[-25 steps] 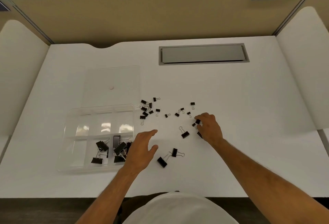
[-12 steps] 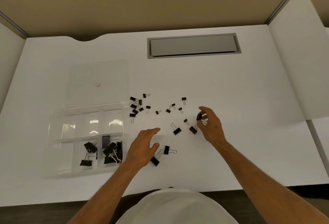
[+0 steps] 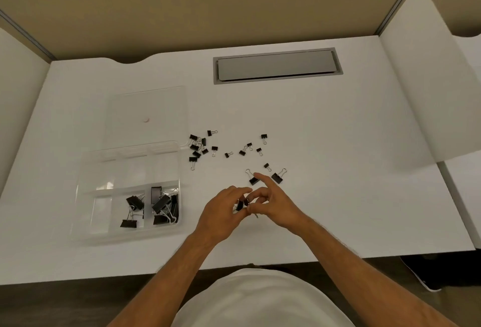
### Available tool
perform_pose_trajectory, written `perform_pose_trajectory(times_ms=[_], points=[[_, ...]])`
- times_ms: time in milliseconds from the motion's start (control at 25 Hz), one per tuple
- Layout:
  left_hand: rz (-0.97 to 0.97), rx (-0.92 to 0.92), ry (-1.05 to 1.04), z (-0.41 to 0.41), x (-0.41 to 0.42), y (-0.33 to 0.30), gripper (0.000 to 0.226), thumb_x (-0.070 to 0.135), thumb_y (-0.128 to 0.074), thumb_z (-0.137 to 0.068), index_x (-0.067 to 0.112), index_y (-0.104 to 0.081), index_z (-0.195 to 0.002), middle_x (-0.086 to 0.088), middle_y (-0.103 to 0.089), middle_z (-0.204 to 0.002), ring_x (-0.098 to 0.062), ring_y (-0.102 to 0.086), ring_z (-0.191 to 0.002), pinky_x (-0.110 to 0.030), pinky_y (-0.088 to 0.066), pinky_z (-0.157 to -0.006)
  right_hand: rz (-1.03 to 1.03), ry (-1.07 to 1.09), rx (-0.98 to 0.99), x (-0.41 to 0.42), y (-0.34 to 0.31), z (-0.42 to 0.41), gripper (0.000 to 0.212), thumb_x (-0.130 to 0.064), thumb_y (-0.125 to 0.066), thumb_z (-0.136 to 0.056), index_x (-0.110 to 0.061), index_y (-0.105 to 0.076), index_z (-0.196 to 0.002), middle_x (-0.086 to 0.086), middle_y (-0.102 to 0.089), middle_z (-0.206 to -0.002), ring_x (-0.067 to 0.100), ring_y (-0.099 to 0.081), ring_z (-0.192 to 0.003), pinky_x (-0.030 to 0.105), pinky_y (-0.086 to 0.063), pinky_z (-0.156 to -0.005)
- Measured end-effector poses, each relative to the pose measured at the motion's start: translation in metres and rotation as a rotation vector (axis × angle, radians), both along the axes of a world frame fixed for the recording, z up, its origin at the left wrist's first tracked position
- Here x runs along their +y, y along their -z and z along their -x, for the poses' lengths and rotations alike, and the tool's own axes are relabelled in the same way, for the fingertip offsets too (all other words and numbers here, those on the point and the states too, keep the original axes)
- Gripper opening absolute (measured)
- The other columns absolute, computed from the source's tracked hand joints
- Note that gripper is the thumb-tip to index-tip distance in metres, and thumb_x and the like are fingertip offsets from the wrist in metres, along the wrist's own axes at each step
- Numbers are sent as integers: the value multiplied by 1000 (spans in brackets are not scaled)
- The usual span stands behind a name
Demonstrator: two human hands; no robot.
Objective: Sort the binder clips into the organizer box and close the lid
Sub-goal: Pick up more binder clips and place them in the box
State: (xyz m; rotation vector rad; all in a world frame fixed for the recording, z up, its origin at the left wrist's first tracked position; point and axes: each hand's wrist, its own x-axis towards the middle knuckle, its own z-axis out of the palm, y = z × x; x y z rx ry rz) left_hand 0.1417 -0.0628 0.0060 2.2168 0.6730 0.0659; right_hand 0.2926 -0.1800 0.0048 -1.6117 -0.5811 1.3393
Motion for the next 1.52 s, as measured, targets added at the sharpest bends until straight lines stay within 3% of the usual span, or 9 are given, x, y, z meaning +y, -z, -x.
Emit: perform_pose_trajectory(times_ms=[240,400,520,600,880,1080,1200,1320,1520], points=[[26,-13,-98,30,-3,-7,14,35,-74,-85,31,-69,-98,16,-60,-92,-6,-60,-82,-27,-53,-73,41,-125,-45,8,-6,7,56,-19,-75,-84,-28,-50,-133,-1,-75,-96,9,-68,-87,23,-48,-77],[188,-62,-373,55,0,-13,13,23,-79,-82,26,-72,-92,14,-67,-86,-7,-63,-79,-21,-52,-72,164,-42,-498,19,32,-10,45,-22,-72,-84,-23,-58,-127,-4,-68,-108,17,-63,-93,30,-48,-82],[358,-96,-583,70,2,-14,15,19,-81,-79,25,-73,-90,10,-72,-84,-7,-66,-78,-21,-55,-75,211,-257,-841,23,62,-17,53,-23,-63,-92,-22,-47,-142,4,-48,-139,25,-45,-124,38,-44,-97],[451,-116,-681,78,2,-14,16,17,-81,-79,23,-72,-91,4,-73,-87,-10,-68,-81,-24,-57,-77,229,-361,-967,28,70,-18,49,-23,-59,-94,-22,-48,-142,6,-43,-140,27,-41,-124,39,-47,-91],[602,-132,-765,90,0,-12,13,8,-66,-91,13,-71,-103,-5,-76,-88,-20,-73,-84,-29,-57,-78,272,-326,-1045,25,84,-15,22,-18,-60,-93,-14,-61,-114,6,-50,-116,25,-47,-106,36,-51,-68],[580,-108,-755,93,2,-11,12,11,-65,-92,15,-73,-101,-1,-76,-88,-15,-73,-85,-29,-57,-80,124,-254,-1125,21,79,-2,33,-15,-67,-85,-12,-63,-118,8,-54,-120,29,-50,-106,39,-52,-76],[553,-88,-751,97,2,-12,11,12,-67,-91,17,-73,-98,2,-76,-86,-11,-72,-84,-28,-57,-82,-1,-495,-1076,30,69,25,51,-22,-66,-86,-18,-54,-135,4,-55,-126,26,-46,-112,39,-46,-93],[526,-96,-767,102,3,-16,10,12,-70,-89,19,-74,-95,5,-75,-86,-6,-71,-85,-21,-55,-79,-10,-769,-1132,41,67,51,61,-22,-62,-88,-24,-42,-146,2,-49,-132,26,-42,-119,36,-40,-96],[509,-107,-810,120,9,-17,8,14,-69,-89,19,-70,-95,4,-76,-89,-8,-71,-86,-24,-54,-82,-16,-841,-1229,45,78,62,43,-23,-61,-91,-23,-53,-133,2,-50,-125,25,-42,-114,34,-40,-90]])
